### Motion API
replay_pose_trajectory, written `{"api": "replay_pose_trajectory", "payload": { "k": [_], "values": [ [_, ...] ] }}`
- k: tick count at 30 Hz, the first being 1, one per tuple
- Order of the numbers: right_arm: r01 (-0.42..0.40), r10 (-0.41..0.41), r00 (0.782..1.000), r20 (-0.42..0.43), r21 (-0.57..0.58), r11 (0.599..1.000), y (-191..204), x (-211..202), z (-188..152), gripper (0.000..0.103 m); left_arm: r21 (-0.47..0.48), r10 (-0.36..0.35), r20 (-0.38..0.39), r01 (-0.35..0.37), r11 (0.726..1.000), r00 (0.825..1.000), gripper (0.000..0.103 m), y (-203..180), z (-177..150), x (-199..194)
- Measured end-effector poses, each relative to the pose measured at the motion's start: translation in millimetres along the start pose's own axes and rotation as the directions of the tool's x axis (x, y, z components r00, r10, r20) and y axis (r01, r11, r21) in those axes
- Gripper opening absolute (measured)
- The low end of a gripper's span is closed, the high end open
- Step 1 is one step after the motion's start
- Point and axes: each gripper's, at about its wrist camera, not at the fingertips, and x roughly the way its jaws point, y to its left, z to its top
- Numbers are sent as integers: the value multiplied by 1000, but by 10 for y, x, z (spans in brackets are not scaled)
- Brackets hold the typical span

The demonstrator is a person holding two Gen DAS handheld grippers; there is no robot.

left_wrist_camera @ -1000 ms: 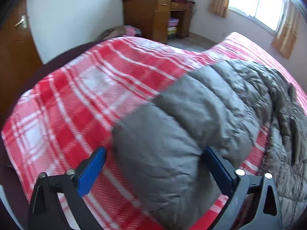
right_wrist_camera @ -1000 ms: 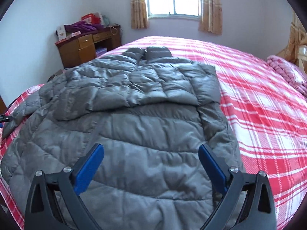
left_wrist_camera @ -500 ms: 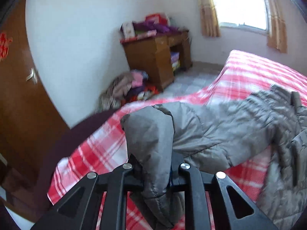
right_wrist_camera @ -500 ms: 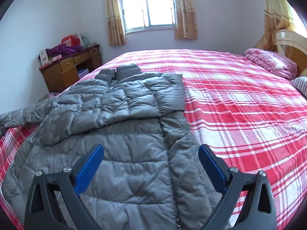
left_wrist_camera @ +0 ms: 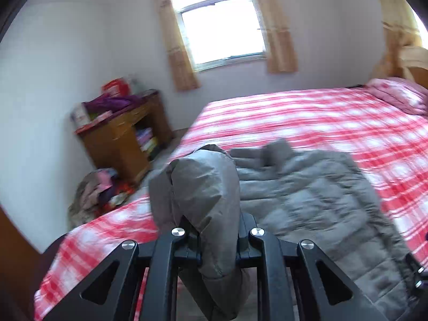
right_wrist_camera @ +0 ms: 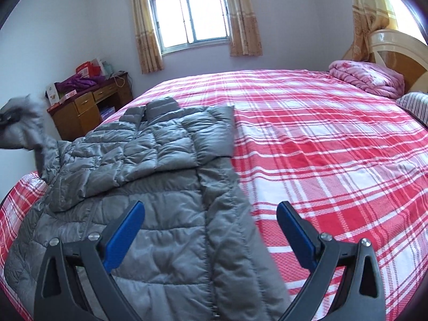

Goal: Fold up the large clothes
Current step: 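Fold the held sleeve across the jacket body and open the left gripper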

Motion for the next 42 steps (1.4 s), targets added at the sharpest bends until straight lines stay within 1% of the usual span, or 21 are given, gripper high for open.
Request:
{"api": "replay_pose_trajectory", "payload": {
  "k": [1,3,4,5,7,8,9,11,14,16,18,20,24,26,28,29,30,31,33,36,42],
  "values": [
    [5,-5,1000,-2,4,1000,-38,-4,-6,101,9,-36,-6,37,999,999,17,-166,5,54],
    [15,-15,1000,-6,7,1000,-102,-4,-20,101,35,-57,-7,58,998,998,21,-490,-7,83],
    [18,-18,1000,-11,11,1000,-137,4,-23,101,57,-57,-11,58,997,998,37,-643,-31,108],
    [22,-21,1000,-16,16,1000,-167,14,-24,101,77,-49,-20,50,996,999,61,-776,-49,124],
    [27,-27,999,-24,24,999,-218,22,-16,101,92,-35,12,33,995,999,87,-905,-94,60],
    [27,-27,999,-27,26,999,-233,25,-8,101,94,-30,40,26,995,999,90,-913,-116,15],
    [28,-27,999,-32,24,999,-242,33,4,101,100,-19,69,12,995,997,91,-887,-145,-26],
    [29,-28,999,-39,16,999,-230,36,36,101,93,15,76,-22,995,997,92,-726,-197,-26],
    [14,-14,999,-42,-4,1000,-145,41,118,101,32,52,48,-54,998,997,93,-310,-264,106],
    [-27,26,998,-52,-27,999,3,58,226,101,-2,120,3,-120,993,993,93,-10,-387,258],
    [-95,91,992,-82,-39,995,154,130,329,101,-28,198,-75,-201,979,977,93,329,-575,482],
    [-141,136,986,-100,-42,989,293,216,422,101,-53,256,-151,-267,962,955,93,579,-775,690],
    [-219,206,965,-160,-68,973,659,601,606,101,-122,264,-276,-306,944,924,93,897,-1142,1005],
    [-194,176,965,-195,-72,978,780,838,623,99,-126,279,-314,-331,935,908,93,975,-1293,1128],
    [-200,180,956,-232,-69,977,850,1061,608,86,-131,279,-343,-340,931,897,93,994,-1388,1238],
    [-222,200,945,-257,-62,973,872,1151,590,70,-141,277,-354,-344,928,893,93,1012,-1417,1280],
    [-243,217,934,-283,-62,968,892,1221,562,49,-152,271,-360,-343,927,893,93,1025,-1428,1304],
    [-243,212,932,-294,-74,967,911,1249,544,41,-164,262,-368,-339,926,892,93,1050,-1437,1322],
    [-222,188,945,-266,-105,969,908,1187,510,21,-171,257,-376,-339,925,890,93,1070,-1442,1358],
    [-211,183,954,-239,-99,972,792,1065,489,16,-178,248,-377,-332,926,893,93,1083,-1467,1376],
    [-165,140,968,-208,-111,980,595,889,425,15,-176,249,-377,-333,926,892,93,1063,-1467,1352]
  ]
}}
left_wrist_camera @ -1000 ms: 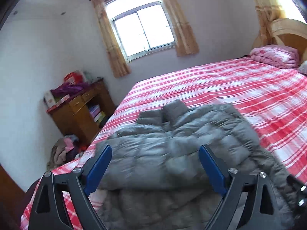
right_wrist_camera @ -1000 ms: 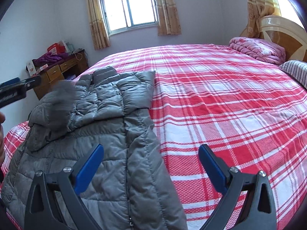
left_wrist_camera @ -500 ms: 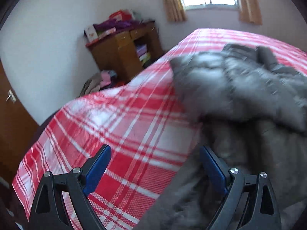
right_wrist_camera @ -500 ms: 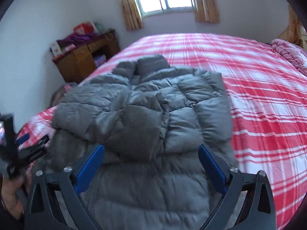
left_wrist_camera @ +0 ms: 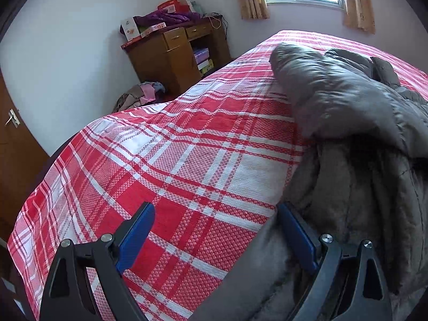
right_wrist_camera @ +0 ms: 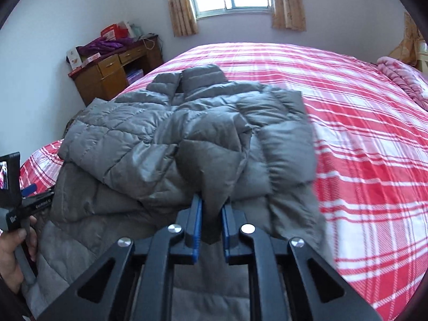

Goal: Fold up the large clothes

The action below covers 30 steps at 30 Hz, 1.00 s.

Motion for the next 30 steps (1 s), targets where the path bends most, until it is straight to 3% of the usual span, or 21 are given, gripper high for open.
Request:
{"api": "replay_pose_trajectory", "payload": {
  "k": [6,8,12,15,19,22,24,27,30],
  "values": [
    [64,-64,998,-7,9,998,-156,-22,-78,16,-10,-19,-10,18,1000,1000,94,40,6,18],
    [44,-43,999,-26,34,998,-210,18,-75,19,-3,-21,-20,21,1000,1000,94,49,16,8],
    [71,-69,997,-37,59,996,-296,7,-73,52,10,-48,-31,49,999,998,94,136,121,-171],
    [115,-115,993,-1,102,988,-413,-210,-40,66,18,-87,48,86,996,995,94,179,361,-484],
    [177,-190,975,113,120,977,-341,-557,168,67,24,-172,111,171,985,979,94,-13,786,-725],
    [182,-200,965,167,120,976,-141,-632,382,68,20,-215,163,214,977,963,94,-270,993,-723],
    [136,-152,971,186,94,986,42,-555,502,69,16,-257,191,258,966,947,94,-448,1084,-620],
    [40,-52,981,187,68,997,216,-233,632,69,4,-245,162,248,969,956,94,-687,1157,-292],
    [67,-77,986,150,74,995,265,138,674,69,1,-218,80,219,976,973,94,-867,1082,99]
  ]
}}
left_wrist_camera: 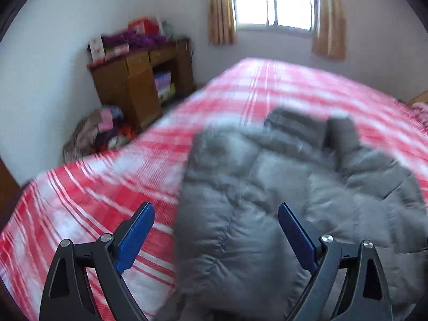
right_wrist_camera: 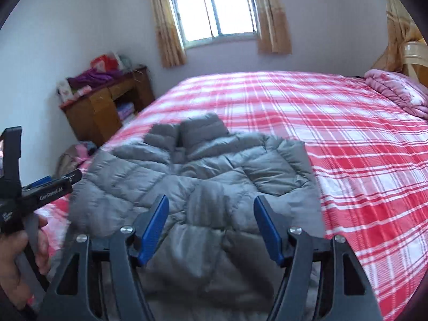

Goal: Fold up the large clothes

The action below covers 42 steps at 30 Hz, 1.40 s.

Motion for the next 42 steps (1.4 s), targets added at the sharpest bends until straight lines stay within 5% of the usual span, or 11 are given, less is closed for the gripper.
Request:
{"api": "replay_pose_trajectory", "payload": {
  "k": [4,12,27,33,38,42],
  "values": [
    [44,-44,997,-59,-2,999,-65,448,-156,69,32,14,-56,-12,999,998,94,-61,-178,330],
    [44,-42,993,-109,13,999,-198,670,-338,69,38,33,-112,-29,999,993,101,-124,-232,487],
    [122,-129,977,-168,-49,991,-99,799,-398,69,76,80,-106,-72,994,991,102,-190,-254,490],
    [128,-142,972,-185,-89,988,-70,748,-362,68,29,26,-128,-22,999,991,102,15,-139,231],
    [118,-116,992,-58,32,993,-190,291,-69,69,-76,-32,-26,30,997,999,102,181,284,-176],
    [145,-145,989,-12,126,981,-305,295,327,69,-119,-29,-34,25,993,999,102,100,615,36]
  ]
}}
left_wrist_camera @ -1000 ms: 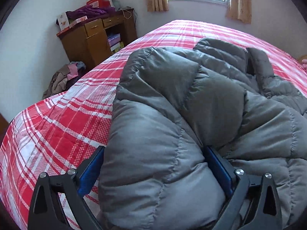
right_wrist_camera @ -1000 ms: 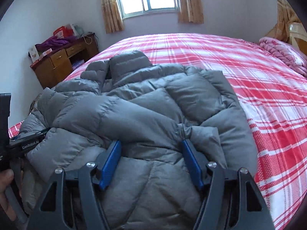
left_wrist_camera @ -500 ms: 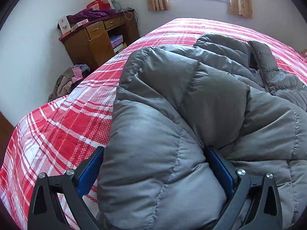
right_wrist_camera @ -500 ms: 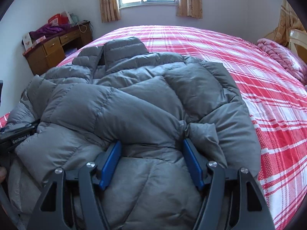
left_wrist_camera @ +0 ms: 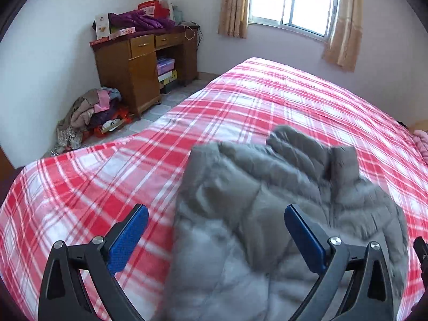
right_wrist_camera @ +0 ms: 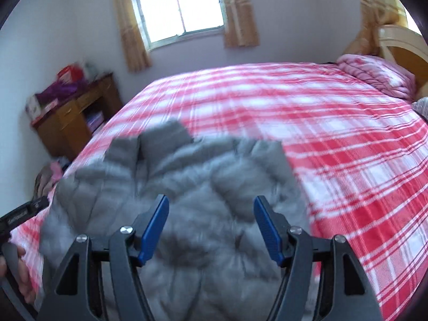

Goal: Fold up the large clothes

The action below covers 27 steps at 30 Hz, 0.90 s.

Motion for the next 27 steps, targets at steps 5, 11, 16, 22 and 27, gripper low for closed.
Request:
{"api": "replay_pose_trajectory", "payload": {
  "k": [5,11,16,22,27],
  "values": [
    [85,-83,995,-56,35,996,-52,522,181,73,16,83,-82,-82,997,993,102,-147,4,625],
    [155,-142,979,-147,82,984,-315,1085,-9,74,-6,49,-157,-51,999,986,102,-121,-263,1015],
    [143,-129,982,-136,91,986,-365,1123,-75,75,5,57,-130,-57,998,990,102,-126,-340,987],
    [198,-191,966,-173,21,980,-228,1213,-84,81,29,79,-140,-76,997,987,102,-188,-326,1049],
    [211,-209,961,-184,-6,977,-204,1241,-96,85,34,86,-136,-83,996,987,102,-204,-317,1057]
  ]
}}
